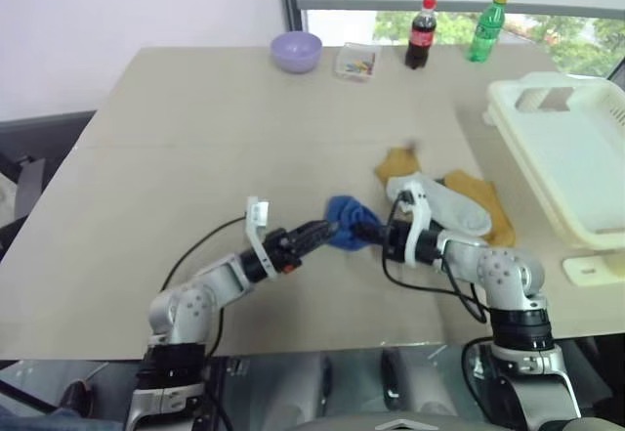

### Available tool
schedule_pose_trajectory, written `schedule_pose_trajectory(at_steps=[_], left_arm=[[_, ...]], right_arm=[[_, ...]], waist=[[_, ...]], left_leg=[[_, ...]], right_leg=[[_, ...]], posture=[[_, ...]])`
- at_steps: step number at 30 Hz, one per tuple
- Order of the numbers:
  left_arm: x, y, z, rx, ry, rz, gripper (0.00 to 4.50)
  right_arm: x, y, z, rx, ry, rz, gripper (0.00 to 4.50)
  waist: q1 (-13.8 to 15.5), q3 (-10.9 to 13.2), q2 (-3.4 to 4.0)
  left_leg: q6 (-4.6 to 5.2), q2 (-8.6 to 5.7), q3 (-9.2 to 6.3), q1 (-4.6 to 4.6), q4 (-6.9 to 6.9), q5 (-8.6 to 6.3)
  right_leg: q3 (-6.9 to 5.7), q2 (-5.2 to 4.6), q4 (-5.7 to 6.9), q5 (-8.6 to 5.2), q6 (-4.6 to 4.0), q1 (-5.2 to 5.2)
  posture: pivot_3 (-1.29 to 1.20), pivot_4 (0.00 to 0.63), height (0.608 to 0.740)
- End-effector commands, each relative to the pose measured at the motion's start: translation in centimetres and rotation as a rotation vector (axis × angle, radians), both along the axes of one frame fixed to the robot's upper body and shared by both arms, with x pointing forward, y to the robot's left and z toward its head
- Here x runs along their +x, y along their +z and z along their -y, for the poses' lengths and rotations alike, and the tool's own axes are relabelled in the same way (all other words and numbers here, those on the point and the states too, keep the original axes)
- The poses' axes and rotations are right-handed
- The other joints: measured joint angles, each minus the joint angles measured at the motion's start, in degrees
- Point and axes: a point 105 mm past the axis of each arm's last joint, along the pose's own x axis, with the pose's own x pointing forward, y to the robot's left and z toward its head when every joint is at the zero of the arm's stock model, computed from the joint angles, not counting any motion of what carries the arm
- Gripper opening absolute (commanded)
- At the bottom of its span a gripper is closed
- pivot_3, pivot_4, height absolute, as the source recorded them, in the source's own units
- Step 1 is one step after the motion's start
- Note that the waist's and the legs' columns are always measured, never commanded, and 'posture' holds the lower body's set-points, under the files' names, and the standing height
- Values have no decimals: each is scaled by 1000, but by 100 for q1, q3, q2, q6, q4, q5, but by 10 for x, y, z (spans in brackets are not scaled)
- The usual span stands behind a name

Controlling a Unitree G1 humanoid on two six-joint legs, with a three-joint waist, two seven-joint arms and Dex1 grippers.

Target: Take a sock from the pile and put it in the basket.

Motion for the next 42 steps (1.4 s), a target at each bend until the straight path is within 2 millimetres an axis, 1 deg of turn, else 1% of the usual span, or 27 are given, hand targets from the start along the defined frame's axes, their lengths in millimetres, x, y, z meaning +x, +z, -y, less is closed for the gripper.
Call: schedule_pose_trajectory(at_steps=[1,3,4,7,9,11,14,17,19,21,22,23,24,25,27,28,30,31,32,33,35,36,38,40,41,42], left_arm=[[-1,10,-3,174,-16,210,3999],[-1,8,-3,286,-28,296,3999],[3,9,-3,341,-16,356,3999],[16,20,3,396,51,514,3999],[22,18,12,436,64,595,3999],[30,19,24,433,96,651,3999],[37,28,45,367,114,712,3999],[34,37,69,281,54,756,3999],[33,41,84,231,4,764,3999],[34,46,97,182,-35,765,3999],[34,49,104,159,-60,768,3999],[33,53,114,136,-94,778,3999],[33,56,121,122,-117,786,3999],[32,59,126,95,-139,787,3999],[31,61,132,80,-176,795,3999],[31,61,133,73,-188,795,3999],[30,59,134,79,-218,801,3999],[30,58,133,83,-225,801,3999],[30,57,133,87,-230,801,3999],[30,54,132,100,-240,805,3999],[28,48,130,139,-264,822,3999],[28,47,129,134,-260,815,3999],[29,47,126,113,-241,796,3999],[28,47,124,115,-236,794,3999],[28,46,123,115,-231,790,3999],[28,46,121,117,-228,787,3999]], right_arm=[[11,21,10,35,-53,58,32],[14,29,13,39,-67,76,32],[15,34,14,44,-74,87,32],[15,50,18,72,-91,113,32],[15,59,24,86,-114,130,32],[16,72,31,97,-152,160,32],[17,90,41,120,-200,194,32],[18,107,64,129,-279,231,32],[16,119,88,101,-343,275,32],[13,133,114,77,-410,319,32],[10,140,131,65,-459,337,32],[7,147,156,52,-533,349,32],[4,151,172,44,-582,355,32],[2,153,191,39,-644,353,32],[-1,156,219,56,-748,342,32],[-2,158,233,85,-808,339,32],[-6,155,270,145,-958,311,32],[-8,152,281,168,-1002,296,32],[-9,148,288,190,-1030,276,32],[-9,141,293,222,-1044,248,682],[-10,127,297,224,-1049,200,1445],[-11,120,300,171,-1059,186,1791],[-14,109,305,-10,-1071,182,2630],[-17,100,318,-218,-1120,198,3392],[-20,98,325,-325,-1133,223,3868],[-22,100,330,-412,-1143,256,3868]], waist=[[2,1,2],[2,2,2],[4,2,4],[20,4,6],[33,4,6],[28,5,8],[30,5,8],[28,6,8],[52,7,9],[53,7,10],[50,7,10],[60,9,13],[86,11,16],[105,11,14],[100,11,13],[80,11,13],[-16,11,15],[-31,11,15],[1,11,16],[6,11,16],[0,10,16],[-3,10,17],[-3,9,19],[-7,4,28],[-6,4,28],[-3,4,29]], left_leg=[[0,-1,0,-2,0,0],[0,-1,0,-4,-3,0],[0,-1,0,-5,-6,0],[0,0,-2,-9,-13,-1],[0,-1,-8,-12,-13,-1],[1,-2,-8,-12,-13,-1],[2,-8,-6,-13,-12,-1],[4,-9,-8,-17,-11,-1],[4,-9,-9,-18,-11,-1],[10,-13,-7,-19,-8,-3],[14,-13,-4,-19,-6,-5],[16,-13,-1,-20,-6,-6],[18,-13,0,-22,-2,-7],[20,-13,0,-26,1,-8],[27,-9,11,-22,3,-12],[31,-1,29,-17,3,-14],[34,6,52,-11,2,-16],[36,15,60,-7,2,-17],[36,17,66,-4,3,-17],[40,14,76,-3,7,-14],[41,14,81,-4,10,-14],[41,14,81,-3,10,-14],[45,15,83,-3,10,-16],[51,15,92,-2,10,-20],[53,13,95,-1,11,-20],[53,13,97,0,12,-21]], right_leg=[[-1,0,-2,0,0,0],[0,0,-4,0,-1,-3],[1,0,-5,0,-1,-5],[5,-12,-8,2,0,-7],[6,-26,-10,14,18,-8],[4,-28,-10,14,19,-7],[-6,-32,-9,15,21,-8],[-12,-32,-8,15,22,-8],[-16,-32,-6,15,22,-7],[-18,-12,-8,15,23,-5],[-17,-11,-8,14,25,-4],[-15,-10,-8,14,25,-4],[-16,-9,-8,13,26,-3],[-18,-10,-8,13,26,-3],[-14,-3,-10,12,28,3],[-1,4,-10,12,28,3],[13,10,-7,12,28,3],[27,15,-3,13,28,0],[34,19,0,13,28,1],[35,21,-1,17,36,2],[38,23,-2,19,39,3],[42,23,-2,19,40,3],[49,23,-2,19,40,3],[62,23,-4,22,46,1],[66,22,-6,24,50,1],[67,23,-8,24,54,1]], posture=[[0,150,735],[0,150,735],[0,150,735],[0,150,735],[0,150,735],[0,150,735],[0,150,735],[0,150,735],[0,150,735],[0,150,735],[0,150,735],[0,150,735],[0,150,735],[0,150,735],[0,150,735],[0,150,735],[0,150,735],[0,150,735],[0,150,735],[0,150,735],[0,150,735],[0,150,735],[0,150,735],[0,150,735],[0,150,735],[0,150,735]])
